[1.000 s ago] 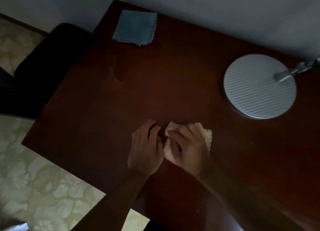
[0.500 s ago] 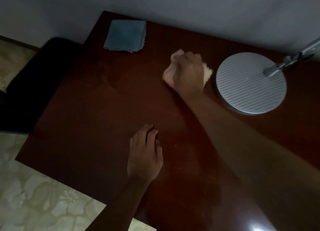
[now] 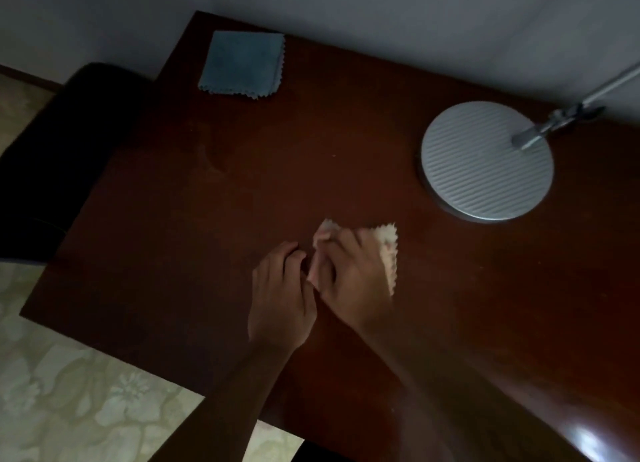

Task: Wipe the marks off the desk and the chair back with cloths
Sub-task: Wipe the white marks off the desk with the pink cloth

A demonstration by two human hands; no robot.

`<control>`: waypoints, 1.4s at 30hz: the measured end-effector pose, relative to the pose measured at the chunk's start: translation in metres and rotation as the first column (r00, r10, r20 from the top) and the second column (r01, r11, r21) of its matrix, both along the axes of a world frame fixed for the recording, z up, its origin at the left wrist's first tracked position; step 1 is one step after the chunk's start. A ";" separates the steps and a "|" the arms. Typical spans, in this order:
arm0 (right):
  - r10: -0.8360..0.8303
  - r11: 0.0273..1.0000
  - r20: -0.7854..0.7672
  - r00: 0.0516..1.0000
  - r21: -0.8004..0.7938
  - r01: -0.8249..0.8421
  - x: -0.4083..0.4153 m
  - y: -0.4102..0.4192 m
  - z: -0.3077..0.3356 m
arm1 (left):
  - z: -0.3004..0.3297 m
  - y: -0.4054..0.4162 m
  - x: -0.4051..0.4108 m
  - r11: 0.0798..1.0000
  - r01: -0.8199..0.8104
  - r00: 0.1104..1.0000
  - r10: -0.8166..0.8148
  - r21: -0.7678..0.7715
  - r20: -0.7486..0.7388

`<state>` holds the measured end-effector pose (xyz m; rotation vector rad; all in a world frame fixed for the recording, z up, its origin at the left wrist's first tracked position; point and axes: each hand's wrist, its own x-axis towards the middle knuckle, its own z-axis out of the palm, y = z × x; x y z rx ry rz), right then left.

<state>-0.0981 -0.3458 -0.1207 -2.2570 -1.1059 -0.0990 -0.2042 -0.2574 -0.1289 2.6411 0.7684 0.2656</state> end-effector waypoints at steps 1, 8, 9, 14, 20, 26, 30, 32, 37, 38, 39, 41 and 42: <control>-0.003 1.000 0.004 1.000 0.007 0.003 -0.013 -0.008 0.000 | 0.000 0.000 0.000 1.000 0.001 1.000 -0.001 0.000 0.008; -0.063 0.998 -0.095 0.993 -0.005 0.063 -0.071 -0.042 -0.001 | 0.003 0.000 -0.002 0.998 0.015 0.999 -0.017 0.060 0.033; -0.068 0.998 -0.111 0.991 -0.017 0.066 -0.078 -0.052 -0.001 | 0.004 -0.006 -0.002 0.996 0.042 0.999 -0.045 0.074 0.028; -0.110 0.993 -0.135 0.985 -0.061 0.103 -0.100 -0.106 -0.009 | 0.010 -0.061 -0.004 0.974 0.213 0.976 -0.208 0.075 -0.059; -0.270 0.961 -0.060 0.961 -0.078 0.266 -0.083 -0.183 -0.001 | 0.009 -0.135 0.021 0.903 0.387 0.921 -0.390 0.184 -0.025; -0.402 0.912 -0.025 0.915 -0.093 0.399 -0.061 -0.301 -0.006 | 0.008 -0.257 0.061 0.811 0.534 0.828 -0.559 0.237 0.048; -0.465 0.882 -0.008 0.885 -0.088 0.462 -0.052 -0.389 -0.003 | 0.006 -0.345 0.082 0.748 0.625 0.761 -0.648 0.226 0.039; -0.506 0.858 -0.003 0.862 -0.103 0.503 -0.052 -0.433 -0.004 | 0.006 -0.391 0.091 0.695 0.680 0.707 -0.706 0.233 0.042; -0.638 0.763 -0.008 0.770 -0.144 0.630 -0.056 -0.541 -0.006 | 0.011 -0.505 0.109 0.607 0.769 0.622 -0.783 0.198 -0.018; -0.667 0.736 0.005 0.745 -0.154 0.660 -0.056 -0.560 -0.003 | 0.012 -0.526 0.112 0.593 0.784 0.607 -0.794 0.186 -0.024; -0.704 0.698 0.027 0.710 -0.162 0.698 -0.056 -0.583 -0.001 | 0.014 -0.550 0.115 0.572 0.802 0.584 -0.811 0.170 -0.027; -0.787 0.602 0.052 0.615 -0.159 0.783 -0.048 -0.622 0.003 | 0.018 -0.584 0.120 0.548 0.827 0.557 -0.829 0.124 -0.047; -0.837 0.532 0.056 0.545 -0.152 0.833 -0.043 -0.639 0.004 | 0.020 -0.595 0.122 0.542 0.835 0.549 -0.834 0.092 -0.062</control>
